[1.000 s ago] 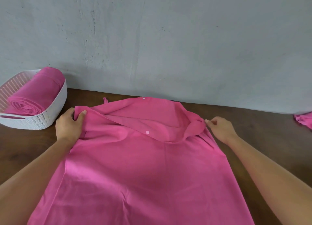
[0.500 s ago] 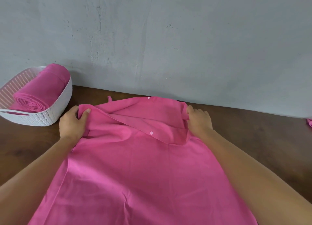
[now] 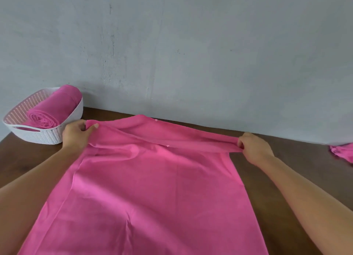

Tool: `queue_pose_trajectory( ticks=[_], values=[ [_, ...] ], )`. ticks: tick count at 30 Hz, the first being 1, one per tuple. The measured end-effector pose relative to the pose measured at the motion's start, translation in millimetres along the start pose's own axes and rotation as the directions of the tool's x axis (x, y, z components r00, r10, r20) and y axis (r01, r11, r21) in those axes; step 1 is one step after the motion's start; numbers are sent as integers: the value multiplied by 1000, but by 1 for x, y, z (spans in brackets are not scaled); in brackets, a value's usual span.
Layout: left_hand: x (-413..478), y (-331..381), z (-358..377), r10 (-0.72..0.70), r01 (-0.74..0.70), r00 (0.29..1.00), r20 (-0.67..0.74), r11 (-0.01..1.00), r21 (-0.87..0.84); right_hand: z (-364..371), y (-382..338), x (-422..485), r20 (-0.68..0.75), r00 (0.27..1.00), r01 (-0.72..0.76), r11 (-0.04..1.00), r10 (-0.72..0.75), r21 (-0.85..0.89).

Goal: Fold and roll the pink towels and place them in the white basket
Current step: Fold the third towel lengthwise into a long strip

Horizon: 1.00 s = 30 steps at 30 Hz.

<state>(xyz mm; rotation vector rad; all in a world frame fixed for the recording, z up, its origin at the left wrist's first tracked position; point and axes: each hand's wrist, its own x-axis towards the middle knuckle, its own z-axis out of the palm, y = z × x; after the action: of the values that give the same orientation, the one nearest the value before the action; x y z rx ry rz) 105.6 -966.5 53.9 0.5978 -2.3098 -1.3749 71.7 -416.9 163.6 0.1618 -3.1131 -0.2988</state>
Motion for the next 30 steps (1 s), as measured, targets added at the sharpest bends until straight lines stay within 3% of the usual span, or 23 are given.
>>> queue_pose_trajectory(
  ticks=[7,11,18,27,30],
  values=[
    [-40,38,-33,93,-91,991,-98,996,18,-23,49,-46,-47,996,-79,997,80,20],
    [-80,53,-58,86,-89,990,-111,996,-22,-21,70,-85,-99,992,-80,997,81,13],
    [-160,59,-94,42,-51,995,-88,993,-103,8,85,-151,-71,984,-147,974,161,171],
    [-262,38,-127,-35,30,999,-23,981,-190,51,87,-230,-155,965,-125,890,211,439],
    [-283,25,-134,-64,58,998,-28,982,-182,56,82,-252,-210,968,-34,898,140,439]
  ],
)
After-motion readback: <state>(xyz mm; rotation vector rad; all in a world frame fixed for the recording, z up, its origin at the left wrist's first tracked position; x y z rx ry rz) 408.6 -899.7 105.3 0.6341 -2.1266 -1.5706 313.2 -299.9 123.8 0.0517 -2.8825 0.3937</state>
